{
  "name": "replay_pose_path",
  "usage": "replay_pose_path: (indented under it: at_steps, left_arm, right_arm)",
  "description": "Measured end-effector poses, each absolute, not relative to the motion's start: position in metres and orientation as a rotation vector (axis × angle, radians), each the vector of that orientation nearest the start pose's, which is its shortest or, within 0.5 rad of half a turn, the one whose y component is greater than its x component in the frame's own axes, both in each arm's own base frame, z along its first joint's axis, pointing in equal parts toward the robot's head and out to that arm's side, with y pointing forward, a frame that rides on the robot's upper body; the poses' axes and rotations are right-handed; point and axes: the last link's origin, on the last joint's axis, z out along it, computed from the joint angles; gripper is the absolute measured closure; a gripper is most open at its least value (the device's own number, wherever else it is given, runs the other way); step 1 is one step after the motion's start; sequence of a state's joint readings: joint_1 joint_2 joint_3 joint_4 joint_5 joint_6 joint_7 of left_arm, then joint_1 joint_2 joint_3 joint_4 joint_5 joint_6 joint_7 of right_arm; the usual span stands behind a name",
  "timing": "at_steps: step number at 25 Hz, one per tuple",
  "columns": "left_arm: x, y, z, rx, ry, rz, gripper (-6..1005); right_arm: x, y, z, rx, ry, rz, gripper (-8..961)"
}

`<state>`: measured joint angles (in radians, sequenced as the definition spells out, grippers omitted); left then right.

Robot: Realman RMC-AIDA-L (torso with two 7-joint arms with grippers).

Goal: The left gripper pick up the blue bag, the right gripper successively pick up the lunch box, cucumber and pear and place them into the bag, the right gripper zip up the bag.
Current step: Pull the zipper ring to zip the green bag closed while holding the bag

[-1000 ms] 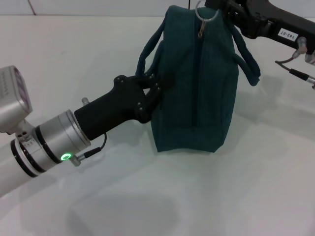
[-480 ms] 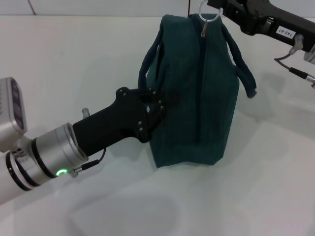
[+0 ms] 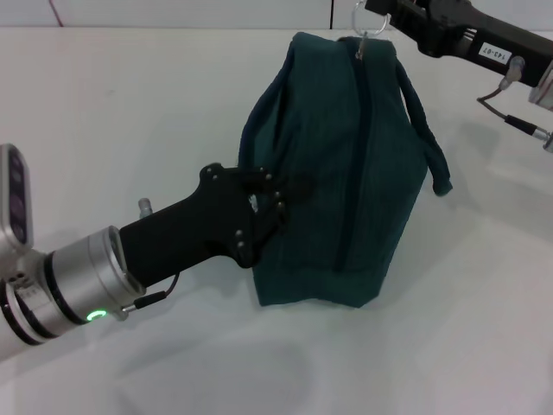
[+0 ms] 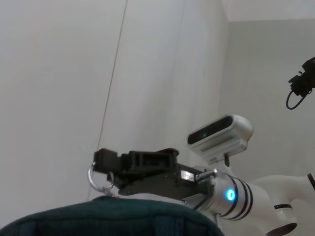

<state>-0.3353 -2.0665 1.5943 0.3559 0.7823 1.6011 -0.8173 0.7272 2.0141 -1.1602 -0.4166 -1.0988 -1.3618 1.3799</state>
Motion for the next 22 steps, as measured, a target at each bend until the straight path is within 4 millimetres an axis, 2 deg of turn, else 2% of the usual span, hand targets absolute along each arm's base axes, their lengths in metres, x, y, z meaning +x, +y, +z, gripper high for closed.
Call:
replay_pose_path:
  at_steps: [7, 14, 22]
  left_arm:
    - [-0.252, 0.258, -0.04, -2.385, -0.399, -1.333, 922]
    - [-0.266, 0.26, -0.027, -2.251, -0.475, -1.352, 891]
    - [-0.269, 0.261, -0.026, -2.223, -0.5, -1.345, 855]
  right_arm:
    - [0.168, 0.407, -0.001, -2.407, 0.715, 1.266, 947]
    - [0.172, 0.41, -0.003, -2.374, 0.75, 1.242, 947]
    - [0.183, 0.412, -0.001, -2.301, 0.828, 1.263, 947]
